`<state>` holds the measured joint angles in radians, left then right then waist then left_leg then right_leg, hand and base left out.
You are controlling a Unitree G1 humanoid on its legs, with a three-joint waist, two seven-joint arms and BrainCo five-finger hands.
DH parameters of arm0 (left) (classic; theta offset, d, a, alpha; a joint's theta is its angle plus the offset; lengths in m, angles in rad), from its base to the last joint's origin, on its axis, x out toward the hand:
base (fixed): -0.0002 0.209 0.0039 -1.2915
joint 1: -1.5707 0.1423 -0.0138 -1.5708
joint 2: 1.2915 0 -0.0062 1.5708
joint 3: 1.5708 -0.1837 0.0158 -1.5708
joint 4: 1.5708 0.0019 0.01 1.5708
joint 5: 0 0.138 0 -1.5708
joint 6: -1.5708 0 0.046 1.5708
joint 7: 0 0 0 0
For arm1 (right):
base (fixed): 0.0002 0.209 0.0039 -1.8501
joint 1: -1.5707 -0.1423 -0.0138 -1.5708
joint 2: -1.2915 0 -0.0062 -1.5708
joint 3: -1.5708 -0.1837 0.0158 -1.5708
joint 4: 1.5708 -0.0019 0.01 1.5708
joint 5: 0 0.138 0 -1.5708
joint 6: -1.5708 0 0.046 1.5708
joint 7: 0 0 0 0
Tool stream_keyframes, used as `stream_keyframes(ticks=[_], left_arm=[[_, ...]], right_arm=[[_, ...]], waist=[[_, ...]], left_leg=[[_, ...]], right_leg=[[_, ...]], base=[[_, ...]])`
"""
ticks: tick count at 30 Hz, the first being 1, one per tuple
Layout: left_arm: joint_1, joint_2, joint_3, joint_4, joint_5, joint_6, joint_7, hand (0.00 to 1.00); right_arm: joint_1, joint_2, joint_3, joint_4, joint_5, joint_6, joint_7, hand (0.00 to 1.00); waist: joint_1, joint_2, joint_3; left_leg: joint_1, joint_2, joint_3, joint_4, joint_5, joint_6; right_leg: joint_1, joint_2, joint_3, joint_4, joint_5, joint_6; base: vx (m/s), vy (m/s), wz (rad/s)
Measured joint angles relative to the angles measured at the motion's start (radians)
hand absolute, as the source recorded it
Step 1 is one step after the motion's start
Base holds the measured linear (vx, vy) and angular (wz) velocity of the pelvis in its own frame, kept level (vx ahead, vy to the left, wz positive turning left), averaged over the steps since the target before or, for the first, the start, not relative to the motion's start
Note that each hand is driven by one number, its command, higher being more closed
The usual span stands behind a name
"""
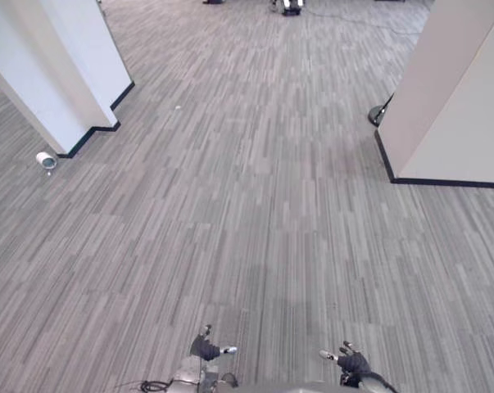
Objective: Organize washtable
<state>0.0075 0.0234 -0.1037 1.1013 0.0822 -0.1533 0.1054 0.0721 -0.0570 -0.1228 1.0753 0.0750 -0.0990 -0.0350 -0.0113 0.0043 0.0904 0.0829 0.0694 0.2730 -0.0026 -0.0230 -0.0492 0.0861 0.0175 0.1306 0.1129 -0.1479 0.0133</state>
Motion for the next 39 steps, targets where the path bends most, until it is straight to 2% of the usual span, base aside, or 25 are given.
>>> stream_keyframes(ticks=[9,11,12,13,16,18,20,21,22,23,24,25,27,29,31,33,34,35,36,38,39], left_arm=[[-0.020,0.012,-0.021,0.032,0.000,0.002,-0.016,0.00],[-0.044,0.033,-0.011,0.008,0.000,0.001,-0.016,0.00],[-0.048,0.039,-0.010,-0.006,0.000,0.000,-0.014,0.00],[-0.048,0.044,-0.010,-0.022,-0.002,-0.003,-0.010,0.00],[-0.046,0.041,-0.008,-0.039,-0.004,-0.008,0.012,0.00],[-0.045,0.041,-0.003,-0.046,-0.007,-0.009,0.020,0.00],[-0.045,0.041,-0.003,-0.046,-0.009,-0.009,0.029,0.00],[-0.044,0.041,-0.002,-0.049,-0.010,-0.010,0.031,0.00],[-0.044,0.041,-0.002,-0.050,-0.010,-0.010,0.032,0.00],[-0.044,0.040,-0.003,-0.052,-0.011,-0.011,0.033,0.00],[-0.040,0.042,-0.001,-0.051,-0.011,-0.010,0.034,0.00],[-0.036,0.045,-0.001,-0.052,-0.011,-0.010,0.036,0.00],[-0.037,0.048,0.013,-0.064,-0.019,-0.020,0.052,0.00],[-0.036,0.065,0.040,-0.079,-0.024,-0.030,0.053,0.00],[-0.033,0.069,0.051,-0.078,-0.022,-0.030,0.053,0.00],[-0.028,0.073,0.059,-0.070,-0.022,-0.030,0.051,0.00],[-0.026,0.081,0.059,-0.069,-0.021,-0.029,0.049,0.00],[-0.025,0.083,0.056,-0.070,-0.021,-0.027,0.047,0.00],[-0.023,0.083,0.054,-0.070,-0.022,-0.026,0.047,0.00],[-0.023,0.081,0.029,-0.069,-0.022,-0.024,0.046,0.00],[-0.022,0.081,0.026,-0.068,-0.023,-0.025,0.046,0.00]], right_arm=[[-0.029,0.000,0.005,0.031,-0.009,0.001,0.017,0.00],[-0.052,0.001,0.005,0.038,-0.009,-0.003,0.019,0.00],[-0.057,0.000,0.004,0.038,-0.009,-0.003,0.018,0.00],[-0.064,-0.012,0.004,0.039,-0.009,-0.003,0.017,0.00],[-0.059,-0.034,-0.018,0.040,-0.011,-0.002,0.015,0.00],[-0.056,-0.055,-0.028,0.044,-0.019,0.000,0.012,0.00],[-0.047,-0.067,-0.029,0.053,-0.032,0.001,0.008,0.00],[-0.031,-0.075,-0.029,0.080,-0.047,0.008,-0.003,0.00],[-0.027,-0.075,-0.029,0.085,-0.047,0.011,-0.006,0.00],[-0.017,-0.080,-0.038,0.089,-0.045,0.014,-0.011,0.00],[-0.016,-0.084,-0.037,0.088,-0.046,0.016,-0.015,0.00],[-0.017,-0.083,-0.036,0.088,-0.047,0.017,-0.018,0.00],[-0.018,-0.086,-0.035,0.089,-0.049,0.017,-0.022,0.00],[-0.023,-0.078,-0.036,0.089,-0.051,0.018,-0.023,0.00],[-0.027,-0.078,-0.036,0.089,-0.061,0.018,-0.021,0.00],[-0.028,-0.075,-0.035,0.088,-0.085,0.016,-0.009,0.00],[-0.030,-0.069,-0.035,0.087,-0.086,0.016,-0.004,0.00],[-0.030,-0.070,-0.039,0.087,-0.086,0.016,-0.002,0.00],[-0.030,-0.070,-0.044,0.087,-0.086,0.017,-0.002,0.00],[-0.026,-0.076,-0.063,0.088,-0.086,0.020,-0.001,0.00],[-0.026,-0.078,-0.062,0.088,-0.087,0.020,0.000,0.00]], waist=[[0.000,-0.002,0.015],[0.001,-0.015,0.071],[0.002,-0.015,0.088],[0.006,-0.003,0.104],[0.020,0.008,0.120],[0.022,0.007,0.122],[0.021,0.007,0.123],[0.021,0.010,0.126],[0.020,0.011,0.127],[0.020,0.024,0.133],[0.016,0.040,0.146],[0.017,0.039,0.146],[0.022,0.027,0.153],[0.028,0.019,0.158],[0.028,0.016,0.150],[0.028,0.008,0.128],[0.027,0.002,0.116],[0.025,0.003,0.105],[0.025,0.007,0.093],[0.025,0.024,0.067],[0.025,0.025,0.057]], left_leg=[[-0.021,0.006,-0.029,0.038,0.004,0.000],[-0.147,0.039,-0.070,0.307,-0.044,-0.041],[-0.184,0.047,-0.086,0.386,-0.044,-0.041],[-0.238,0.063,-0.108,0.495,-0.041,-0.045],[-0.273,0.065,-0.102,0.562,-0.030,-0.066],[-0.288,0.046,-0.103,0.479,-0.054,-0.036],[-0.290,0.035,-0.116,0.396,-0.054,-0.036],[-0.293,0.026,-0.141,0.277,-0.047,-0.039],[-0.293,0.027,-0.146,0.255,-0.044,-0.043],[-0.291,0.035,-0.164,0.173,-0.031,-0.063],[-0.284,0.047,-0.162,0.130,0.039,-0.077],[-0.281,0.038,-0.153,0.141,0.067,-0.064],[-0.320,0.022,-0.140,0.268,0.027,-0.016],[-0.379,0.021,-0.133,0.442,-0.089,0.004],[-0.378,0.021,-0.104,0.509,-0.146,0.019],[-0.376,0.020,-0.056,0.535,-0.169,0.046],[-0.383,0.015,-0.030,0.560,-0.172,0.049],[-0.412,0.015,-0.023,0.620,-0.181,0.035],[-0.431,0.015,-0.026,0.645,-0.189,0.032],[-0.444,-0.004,-0.026,0.663,-0.240,0.064],[-0.438,-0.013,-0.021,0.645,-0.255,0.070]], right_leg=[[0.015,-0.006,-0.043,-0.007,0.008,-0.011],[0.013,-0.004,-0.059,0.018,-0.004,-0.030],[0.013,-0.002,-0.068,0.030,-0.011,-0.040],[0.014,0.005,-0.078,0.050,-0.027,-0.056],[0.015,-0.010,-0.081,0.109,-0.065,-0.057],[-0.008,-0.045,-0.082,0.144,-0.082,-0.049],[-0.018,-0.064,-0.082,0.162,-0.097,-0.040],[-0.019,-0.091,-0.086,0.176,-0.124,-0.017],[-0.018,-0.094,-0.086,0.178,-0.129,-0.015],[-0.008,-0.102,-0.085,0.178,-0.145,0.004],[0.019,-0.110,-0.080,0.177,-0.169,0.029],[0.027,-0.124,-0.075,0.171,-0.180,0.038],[0.055,-0.144,-0.070,0.133,-0.181,0.032],[0.075,-0.168,-0.048,0.127,-0.163,0.055],[0.094,-0.189,-0.024,0.116,-0.151,0.074],[0.091,-0.218,0.003,0.091,-0.124,0.092],[0.073,-0.242,0.015,0.095,-0.111,0.109],[0.053,-0.258,0.020,0.106,-0.103,0.116],[0.040,-0.263,0.024,0.117,-0.102,0.118],[-0.038,-0.279,0.054,0.202,-0.094,0.133],[-0.069,-0.279,0.063,0.243,-0.093,0.133]], base=[[-0.01,-0.019,0.13],[-0.11,-0.074,0.30],[-0.18,-0.098,0.29],[-0.17,-0.081,0.23],[-0.09,-0.014,0.15],[0.01,0.058,0.11],[0.08,0.128,0.14],[0.12,0.149,0.17],[0.24,0.297,0.12],[0.26,0.325,-0.03],[0.32,0.399,-0.07],[0.32,0.365,-0.12],[0.30,0.265,-0.13],[0.31,0.269,-0.13],[0.28,0.270,-0.37],[0.26,0.210,-0.63],[0.25,0.194,-0.66],[0.20,0.154,-0.66],[0.20,0.163,-0.64],[0.19,0.180,-0.60],[0.21,0.209,-0.49]])
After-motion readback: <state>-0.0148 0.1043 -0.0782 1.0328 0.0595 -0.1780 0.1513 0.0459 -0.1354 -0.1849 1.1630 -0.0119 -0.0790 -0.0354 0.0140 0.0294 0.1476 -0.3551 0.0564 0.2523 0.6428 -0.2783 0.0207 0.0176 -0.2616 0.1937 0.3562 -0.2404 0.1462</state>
